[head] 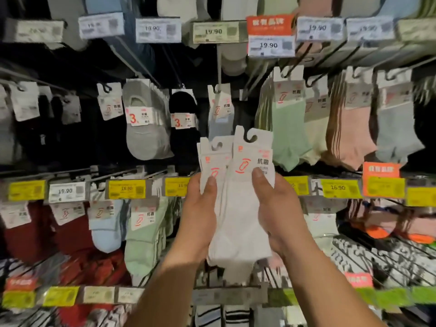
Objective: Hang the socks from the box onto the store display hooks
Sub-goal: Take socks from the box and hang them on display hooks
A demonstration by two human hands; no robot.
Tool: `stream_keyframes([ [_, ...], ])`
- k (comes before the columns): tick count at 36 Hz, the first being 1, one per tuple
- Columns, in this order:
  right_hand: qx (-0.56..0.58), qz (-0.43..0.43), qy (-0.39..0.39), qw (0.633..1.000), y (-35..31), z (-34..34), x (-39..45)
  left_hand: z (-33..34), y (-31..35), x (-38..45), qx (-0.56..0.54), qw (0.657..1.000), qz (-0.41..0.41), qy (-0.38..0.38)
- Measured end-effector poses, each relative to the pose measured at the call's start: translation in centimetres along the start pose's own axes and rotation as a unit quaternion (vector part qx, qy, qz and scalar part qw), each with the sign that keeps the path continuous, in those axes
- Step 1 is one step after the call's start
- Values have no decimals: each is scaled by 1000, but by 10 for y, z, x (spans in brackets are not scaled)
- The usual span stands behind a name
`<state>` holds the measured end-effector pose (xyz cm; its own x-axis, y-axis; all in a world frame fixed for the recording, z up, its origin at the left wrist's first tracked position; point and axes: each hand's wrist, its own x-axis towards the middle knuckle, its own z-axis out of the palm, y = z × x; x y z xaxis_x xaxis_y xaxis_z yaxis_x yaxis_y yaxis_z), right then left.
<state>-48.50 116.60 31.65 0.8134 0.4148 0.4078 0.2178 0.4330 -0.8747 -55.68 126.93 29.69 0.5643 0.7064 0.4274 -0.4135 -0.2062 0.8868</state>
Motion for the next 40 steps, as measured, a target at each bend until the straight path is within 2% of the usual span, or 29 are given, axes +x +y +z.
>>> stream_keyframes([
  [6, -87, -42, -16, 995, -35, -21, 42, 23, 10, 18, 65, 993, 69, 73],
  [14, -97, -57, -31, 993, -76, -22, 70, 47, 40, 44, 99, 988, 103, 53],
  [20, -101, -86, -15, 991, -91, -15, 91, 47, 47, 59, 70, 992, 88, 48],
  [31, -133, -69, 11, 989, -97, -11, 126, 28, 39, 62, 20, 996, 66, 58],
  [36, -148, -39, 11, 988, -97, -4, 131, 22, 38, 62, 29, 995, 71, 70],
  [40, -122, -60, 1, 991, -97, -1, 136, 19, 37, 61, 21, 994, 78, 70],
])
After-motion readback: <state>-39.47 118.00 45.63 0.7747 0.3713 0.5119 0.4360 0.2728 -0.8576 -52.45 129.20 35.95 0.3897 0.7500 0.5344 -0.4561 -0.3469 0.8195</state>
